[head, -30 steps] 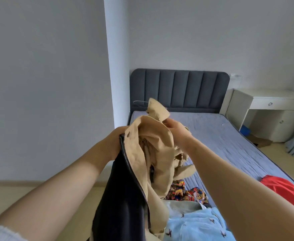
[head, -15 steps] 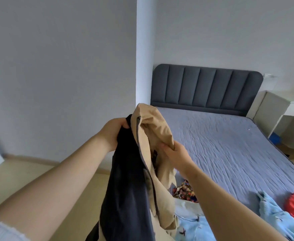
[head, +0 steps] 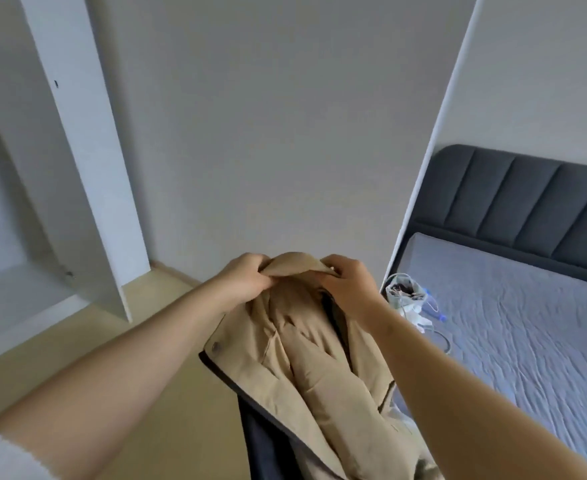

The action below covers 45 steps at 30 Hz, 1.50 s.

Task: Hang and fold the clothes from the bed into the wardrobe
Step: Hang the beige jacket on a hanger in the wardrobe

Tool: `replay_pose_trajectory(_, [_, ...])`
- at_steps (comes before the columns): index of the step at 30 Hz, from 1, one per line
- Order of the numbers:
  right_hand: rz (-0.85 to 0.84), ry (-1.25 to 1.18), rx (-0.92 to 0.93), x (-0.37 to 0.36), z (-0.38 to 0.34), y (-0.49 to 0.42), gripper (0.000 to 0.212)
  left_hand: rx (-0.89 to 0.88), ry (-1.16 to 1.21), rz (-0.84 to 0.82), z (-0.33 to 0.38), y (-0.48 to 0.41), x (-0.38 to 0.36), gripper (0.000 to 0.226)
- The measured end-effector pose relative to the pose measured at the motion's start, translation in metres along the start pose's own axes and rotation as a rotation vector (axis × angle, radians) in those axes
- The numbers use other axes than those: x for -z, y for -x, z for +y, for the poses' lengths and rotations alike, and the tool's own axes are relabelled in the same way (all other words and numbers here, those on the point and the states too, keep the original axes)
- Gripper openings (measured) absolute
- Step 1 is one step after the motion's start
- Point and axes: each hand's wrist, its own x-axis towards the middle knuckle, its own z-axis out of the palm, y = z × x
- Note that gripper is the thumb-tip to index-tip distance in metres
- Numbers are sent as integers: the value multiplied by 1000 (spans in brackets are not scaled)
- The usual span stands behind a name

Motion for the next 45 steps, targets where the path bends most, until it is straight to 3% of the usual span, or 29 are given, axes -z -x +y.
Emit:
replay_pose_trajectory(4, [27,48,-45,-65,-31,-32,31,12,122,285,-33,-5,72,17])
replay_pose_trajectory(9, [-187,329,-59,-146,-46,-48,29,3,223,472,-67,9,163,35])
replay_pose_trajectory(11, [-144,339,16,-172,-67,-57,18,3,18,499,-83,18,197,29])
replay_pose_trajectory(14, [-40,90,4,-200,-105,-76,21,30,-358,494,-105,35,242,23])
replay_pose_trajectory(18, [24,-1,180,-220,-158,-104,28,102,-534,521,-137,63,292,24])
replay_pose_trajectory(22, [75,-66,363,-238,-216,-132,32,189,-768,733,-152,77,338,14])
replay_pose_trajectory(27, [108,-135,427,-273,-257,-166,33,220,-937,989,-159,85,382,10])
replay_pose_trajectory(29, [71,-241,372,-293,-265,-180,29,238,-865,922,-162,86,401,17])
replay_pose_trajectory(31, [19,-328,363,-311,-272,-198,32,294,-766,715,-167,89,422,24])
replay_pose_trajectory(33, [-53,-331,403,-322,-280,-221,34,416,-832,541,-174,92,443,22])
replay_pose_trajectory(37, [-259,-255,499,-345,-300,-265,28,662,-963,602,-196,90,484,17])
replay_pose_trajectory(40, [-333,-271,517,-374,-308,-289,26,709,-774,758,-218,74,500,25])
replay_pose_trajectory(45, [-528,-500,370,-427,-315,-317,11,708,10,989,-246,46,512,15])
